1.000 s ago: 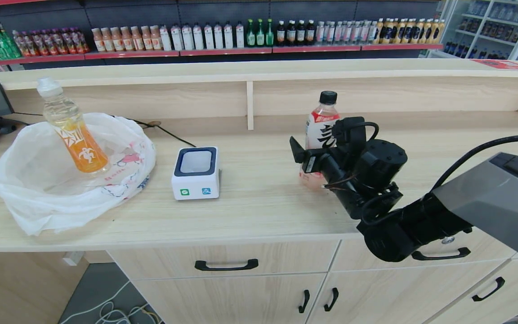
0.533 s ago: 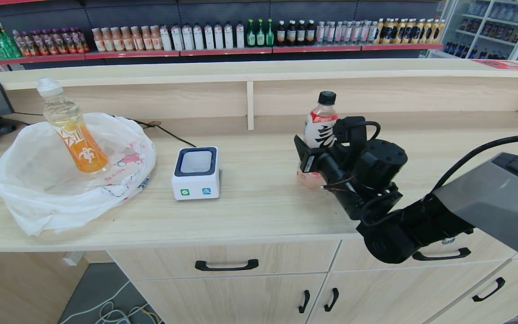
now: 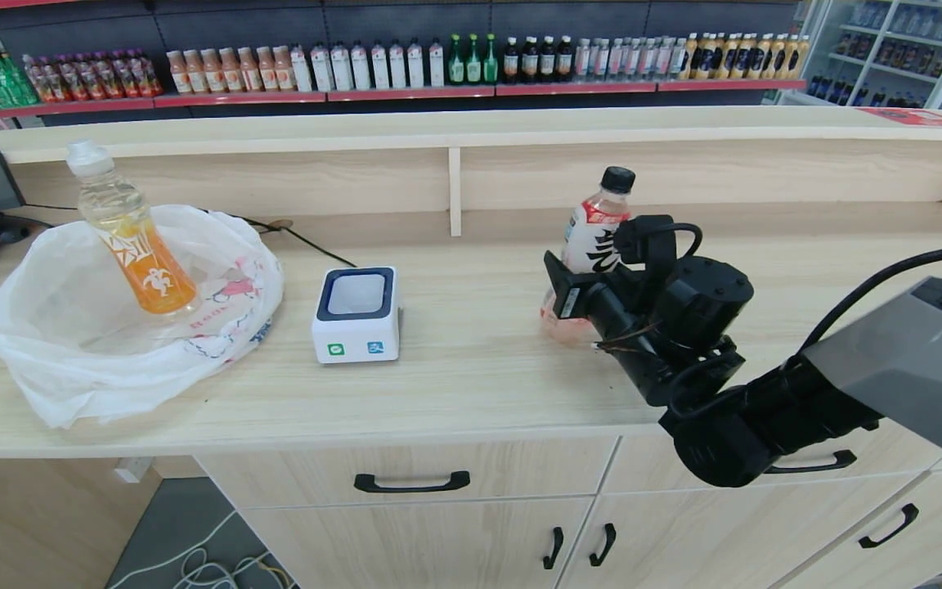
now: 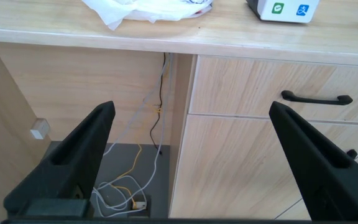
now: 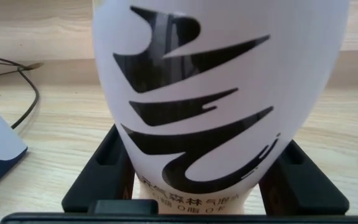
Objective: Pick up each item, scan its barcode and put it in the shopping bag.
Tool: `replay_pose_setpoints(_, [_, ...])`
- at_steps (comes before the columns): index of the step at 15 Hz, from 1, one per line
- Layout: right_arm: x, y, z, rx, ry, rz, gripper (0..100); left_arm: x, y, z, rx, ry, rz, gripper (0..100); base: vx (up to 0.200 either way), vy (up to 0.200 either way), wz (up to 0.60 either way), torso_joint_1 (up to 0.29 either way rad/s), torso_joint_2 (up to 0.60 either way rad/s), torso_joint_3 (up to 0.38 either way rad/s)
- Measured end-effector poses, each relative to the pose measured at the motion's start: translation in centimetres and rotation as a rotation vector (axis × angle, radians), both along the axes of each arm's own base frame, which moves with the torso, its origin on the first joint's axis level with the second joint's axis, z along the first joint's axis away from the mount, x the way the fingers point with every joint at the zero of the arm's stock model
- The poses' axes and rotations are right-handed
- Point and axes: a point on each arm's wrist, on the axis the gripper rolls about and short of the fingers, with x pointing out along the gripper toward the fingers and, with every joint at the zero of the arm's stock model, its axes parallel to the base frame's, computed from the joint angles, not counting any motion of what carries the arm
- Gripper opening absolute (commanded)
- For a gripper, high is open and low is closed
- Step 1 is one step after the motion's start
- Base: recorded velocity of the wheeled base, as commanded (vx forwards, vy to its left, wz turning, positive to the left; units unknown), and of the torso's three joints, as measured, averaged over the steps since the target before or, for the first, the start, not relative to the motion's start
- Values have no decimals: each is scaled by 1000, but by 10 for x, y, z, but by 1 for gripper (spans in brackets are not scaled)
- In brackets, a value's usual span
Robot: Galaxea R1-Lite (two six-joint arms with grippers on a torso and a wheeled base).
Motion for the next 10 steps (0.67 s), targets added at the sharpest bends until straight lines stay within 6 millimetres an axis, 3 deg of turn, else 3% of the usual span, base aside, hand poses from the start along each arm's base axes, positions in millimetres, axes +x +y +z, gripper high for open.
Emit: replay_pose_setpoints(10, [-17,-9,30,28,-56,0,0,0,0,0,0,0,0,100,0,0,0,0,0,0])
